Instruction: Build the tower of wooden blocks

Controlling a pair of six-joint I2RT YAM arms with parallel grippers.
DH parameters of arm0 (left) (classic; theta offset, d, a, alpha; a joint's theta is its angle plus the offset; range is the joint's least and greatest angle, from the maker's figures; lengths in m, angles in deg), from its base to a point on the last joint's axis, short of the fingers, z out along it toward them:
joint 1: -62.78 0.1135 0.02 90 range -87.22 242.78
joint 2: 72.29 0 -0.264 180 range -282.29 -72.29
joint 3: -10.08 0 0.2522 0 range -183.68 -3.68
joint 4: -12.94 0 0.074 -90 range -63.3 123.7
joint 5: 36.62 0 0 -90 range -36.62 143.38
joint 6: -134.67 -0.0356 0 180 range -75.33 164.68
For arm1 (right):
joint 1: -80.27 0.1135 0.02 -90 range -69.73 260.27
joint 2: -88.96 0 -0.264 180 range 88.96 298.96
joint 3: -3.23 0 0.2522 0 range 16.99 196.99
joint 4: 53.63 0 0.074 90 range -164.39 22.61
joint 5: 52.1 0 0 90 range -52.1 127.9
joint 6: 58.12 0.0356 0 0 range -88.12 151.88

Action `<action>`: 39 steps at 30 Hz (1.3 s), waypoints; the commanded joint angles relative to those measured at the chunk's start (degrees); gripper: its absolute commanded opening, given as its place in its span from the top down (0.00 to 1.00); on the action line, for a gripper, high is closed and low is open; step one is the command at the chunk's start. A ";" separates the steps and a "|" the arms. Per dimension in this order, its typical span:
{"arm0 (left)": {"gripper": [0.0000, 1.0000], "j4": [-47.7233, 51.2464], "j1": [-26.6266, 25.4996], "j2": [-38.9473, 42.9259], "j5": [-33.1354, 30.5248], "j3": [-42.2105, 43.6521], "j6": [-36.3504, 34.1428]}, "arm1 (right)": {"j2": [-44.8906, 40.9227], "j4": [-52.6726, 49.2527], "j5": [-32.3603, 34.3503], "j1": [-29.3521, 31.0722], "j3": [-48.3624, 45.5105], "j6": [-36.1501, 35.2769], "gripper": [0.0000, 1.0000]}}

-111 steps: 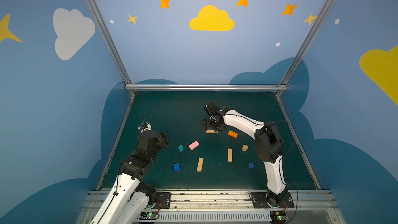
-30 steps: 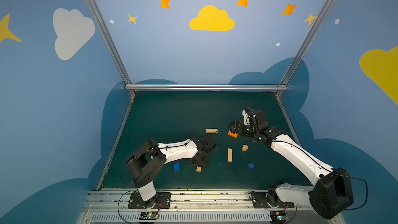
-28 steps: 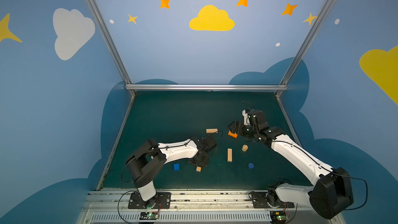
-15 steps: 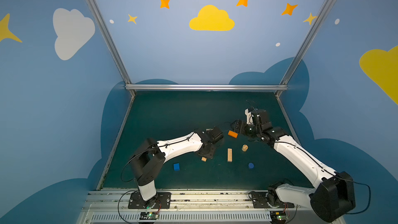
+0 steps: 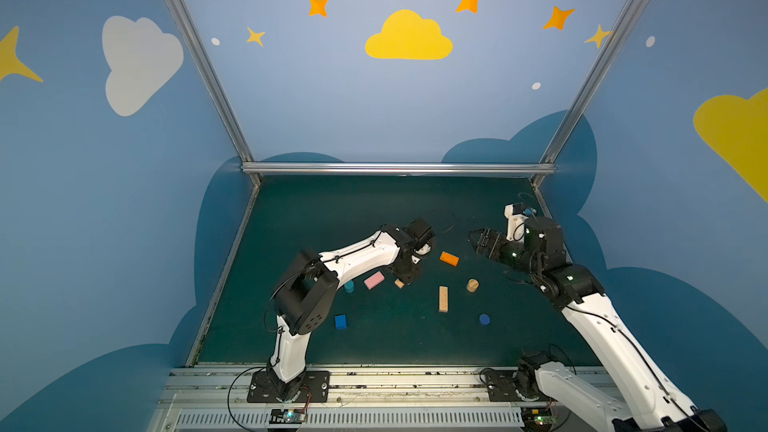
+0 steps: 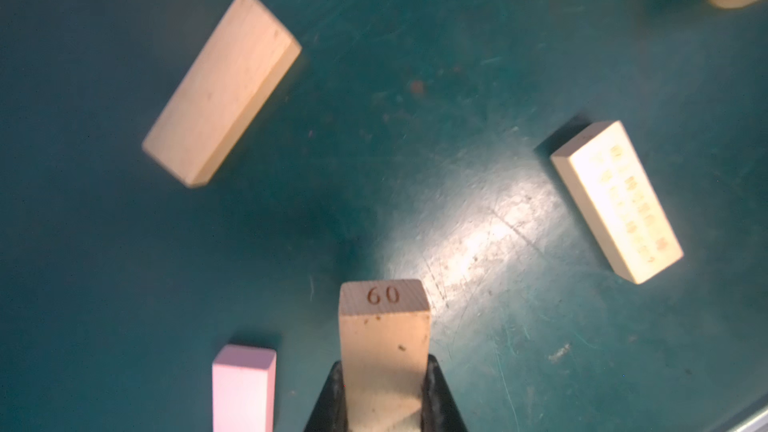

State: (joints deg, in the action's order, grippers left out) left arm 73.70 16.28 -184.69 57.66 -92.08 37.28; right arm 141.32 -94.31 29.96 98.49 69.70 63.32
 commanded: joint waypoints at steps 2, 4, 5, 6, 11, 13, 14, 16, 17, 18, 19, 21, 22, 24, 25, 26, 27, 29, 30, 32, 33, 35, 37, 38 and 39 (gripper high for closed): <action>0.88 1.16 0.43 -2.42 2.64 -2.65 -11.03 | -2.37 -3.15 -0.18 -1.76 -0.02 -1.63 0.10; 0.87 1.57 0.45 -4.03 1.39 -3.82 -13.12 | -3.04 -3.78 -0.53 -2.64 0.27 -1.97 0.10; 0.86 1.60 0.49 -4.78 0.74 -4.38 -14.50 | -3.36 -4.00 -0.75 -3.13 0.42 -2.17 0.10; 0.86 1.52 0.51 -5.55 0.21 -4.65 -15.76 | -3.64 -4.36 -0.89 -3.57 0.55 -2.34 0.10; 0.86 1.44 0.80 -9.55 -2.84 -6.90 -21.62 | -4.11 -4.78 -2.39 -5.44 0.73 -2.88 0.10; 0.87 1.07 1.56 -11.35 -4.26 -7.99 -22.88 | -3.95 -4.81 -2.76 -6.04 0.66 -2.92 0.10; 0.87 1.30 1.87 -12.11 -4.29 -8.68 -23.42 | -3.82 -4.82 -3.03 -6.26 0.64 -2.88 0.10; 0.87 2.31 2.29 -13.86 -4.27 -10.64 -24.64 | -3.53 -5.07 -3.37 -6.59 0.55 -2.94 0.10; 0.88 2.64 2.34 -14.38 -4.40 -11.22 -25.29 | -3.40 -5.17 -3.49 -6.77 0.55 -2.92 0.10; 0.88 2.40 2.38 -14.60 -4.64 -11.35 -25.92 | -3.31 -5.25 -3.56 -6.92 0.55 -2.83 0.10; 0.88 1.79 2.49 -14.60 -4.61 -11.16 -26.24 | -3.25 -5.25 -3.73 -7.02 0.55 -2.73 0.10; 0.88 0.92 2.70 -14.73 -4.28 -10.92 -26.53 | -3.23 -5.26 -3.83 -7.29 0.55 -2.65 0.10; 0.88 0.73 2.66 -15.05 -4.38 -10.91 -26.94 | -3.29 -5.25 -3.89 -7.32 0.55 -2.76 0.10; 0.88 0.59 2.56 -15.85 -4.94 -11.24 -27.14 | -3.26 -5.32 -3.95 -7.56 0.64 -2.99 0.10; 0.87 0.70 2.56 -16.34 -4.81 -11.50 -27.17 | -3.22 -5.53 -3.93 -7.71 0.75 -3.23 0.10; 0.87 0.80 2.55 -16.70 -4.45 -11.69 -27.23 | -3.14 -5.69 -3.91 -7.85 0.88 -3.30 0.10; 0.87 0.74 2.56 -17.00 -3.96 -11.91 -27.21 | -3.07 -5.85 -3.92 -7.93 0.99 -3.34 0.10; 0.86 0.69 2.36 -17.56 -2.82 -12.29 -27.14 | -3.01 -5.93 -4.01 -8.11 1.01 -3.32 0.10; 0.85 0.88 2.15 -17.91 -2.58 -12.62 -27.14 | -2.91 -5.87 -4.18 -8.20 1.00 -3.25 0.10; 0.84 1.16 1.70 -18.59 -2.67 -13.37 -27.12 | -2.95 -5.92 -4.28 -8.30 0.95 -3.14 0.10; 0.84 1.10 1.47 -18.81 -2.82 -13.68 -27.06 | -2.88 -5.98 -4.36 -8.37 0.92 -3.01 0.10; 0.81 0.98 1.24 -19.15 -2.98 -13.97 -27.06 | -2.88 -5.84 -4.67 -8.46 0.98 -3.05 0.10; 0.77 0.90 1.26 -19.52 -3.04 -14.24 -26.92 | -2.96 -5.90 -4.93 -8.52 0.94 -3.05 0.10; 0.77 0.97 1.19 -19.60 -2.97 -14.38 -26.96 | -3.05 -5.98 -4.97 -8.55 0.88 -3.05 0.10; 0.76 1.15 1.08 -19.74 -2.87 -14.58 -26.90 | -3.20 -5.95 -4.97 -8.55 0.82 -2.98 0.10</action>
State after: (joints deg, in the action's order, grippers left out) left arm 74.80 17.83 -201.52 53.90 -106.53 10.79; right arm 138.32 -99.40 25.78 90.21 69.70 60.98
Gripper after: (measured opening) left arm 0.244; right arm 0.898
